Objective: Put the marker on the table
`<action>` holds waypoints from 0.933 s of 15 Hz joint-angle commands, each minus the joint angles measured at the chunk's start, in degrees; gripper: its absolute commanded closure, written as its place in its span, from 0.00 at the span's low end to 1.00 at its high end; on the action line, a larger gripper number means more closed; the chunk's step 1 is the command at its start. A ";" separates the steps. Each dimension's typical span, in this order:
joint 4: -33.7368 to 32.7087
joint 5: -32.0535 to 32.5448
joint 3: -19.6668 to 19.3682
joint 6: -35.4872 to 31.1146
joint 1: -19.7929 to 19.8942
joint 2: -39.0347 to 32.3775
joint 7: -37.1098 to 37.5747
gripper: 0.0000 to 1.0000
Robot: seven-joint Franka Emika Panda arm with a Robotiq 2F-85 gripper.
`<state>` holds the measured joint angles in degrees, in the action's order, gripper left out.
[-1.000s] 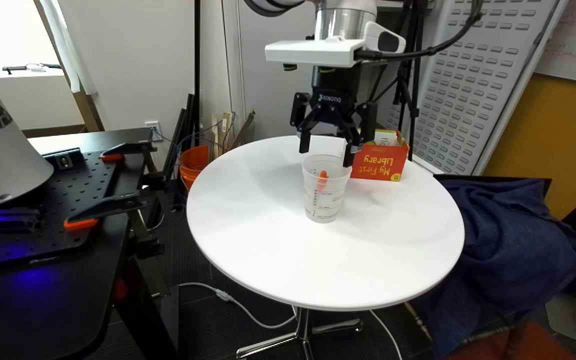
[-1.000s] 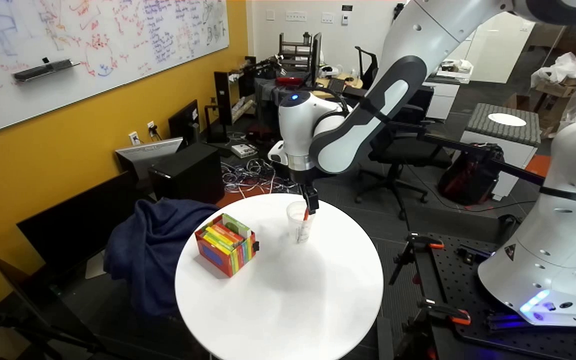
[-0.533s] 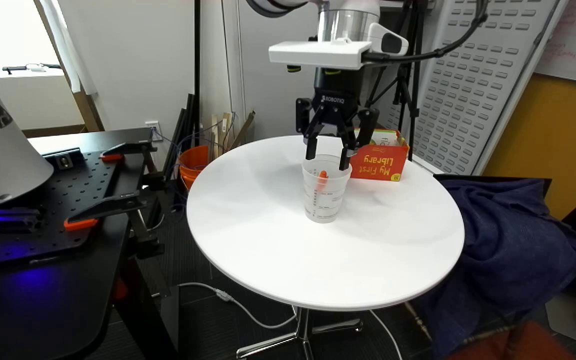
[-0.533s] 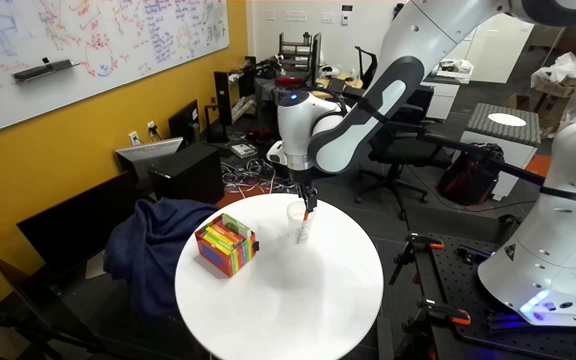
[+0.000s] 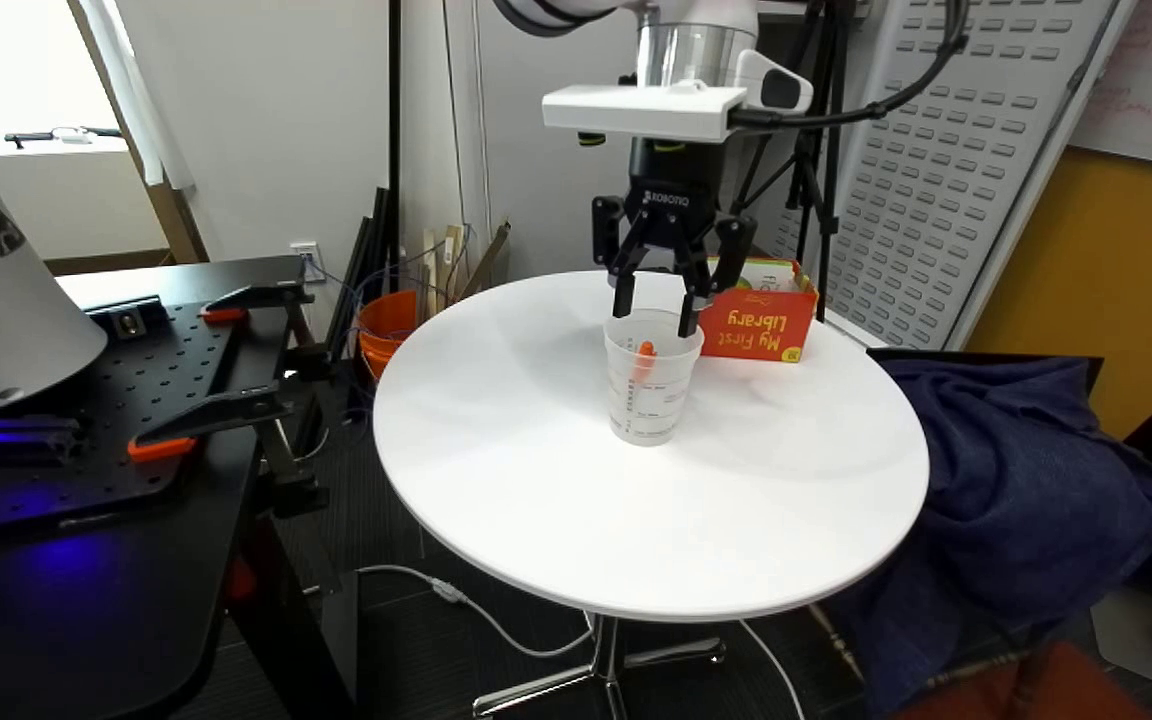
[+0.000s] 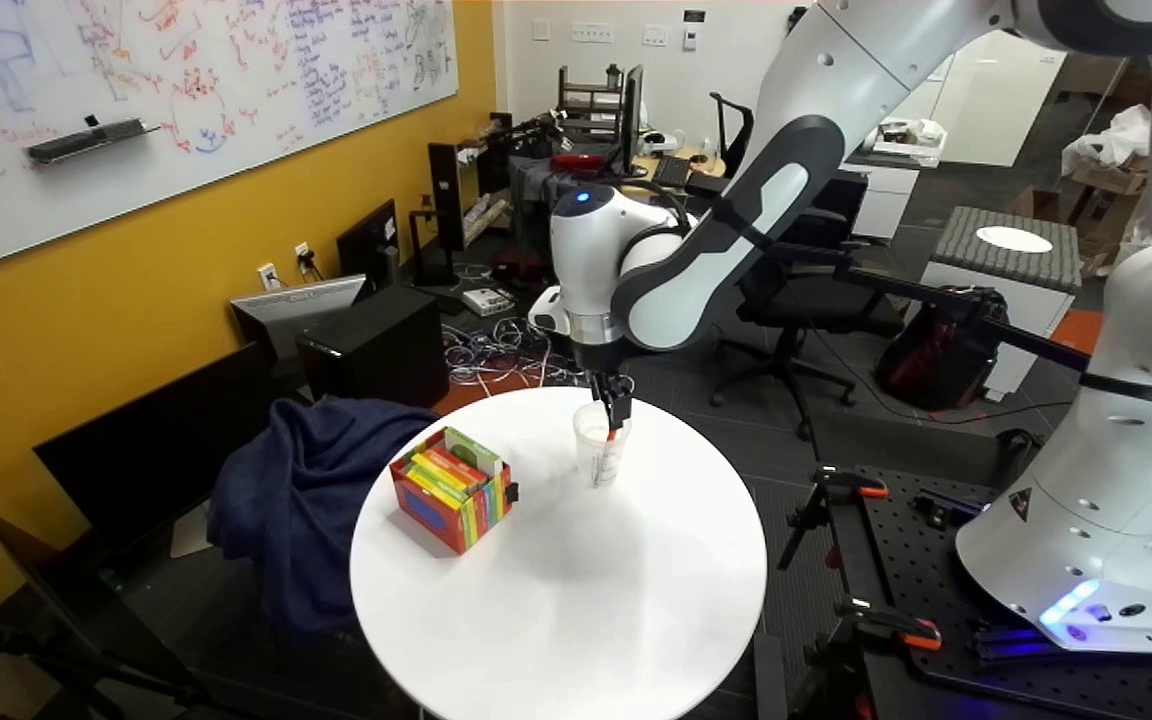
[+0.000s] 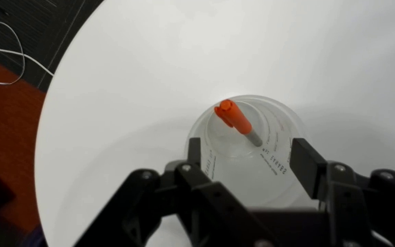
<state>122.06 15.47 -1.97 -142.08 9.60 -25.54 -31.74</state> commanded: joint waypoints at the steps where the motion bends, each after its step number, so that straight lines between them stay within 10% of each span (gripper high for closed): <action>1: -2.75 -2.02 1.23 3.02 1.30 -1.72 -3.57 0.29; 14: -6.71 -2.62 1.40 7.37 1.34 -4.85 -4.86 0.42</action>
<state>117.52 14.09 -1.48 -137.74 10.24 -29.78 -34.77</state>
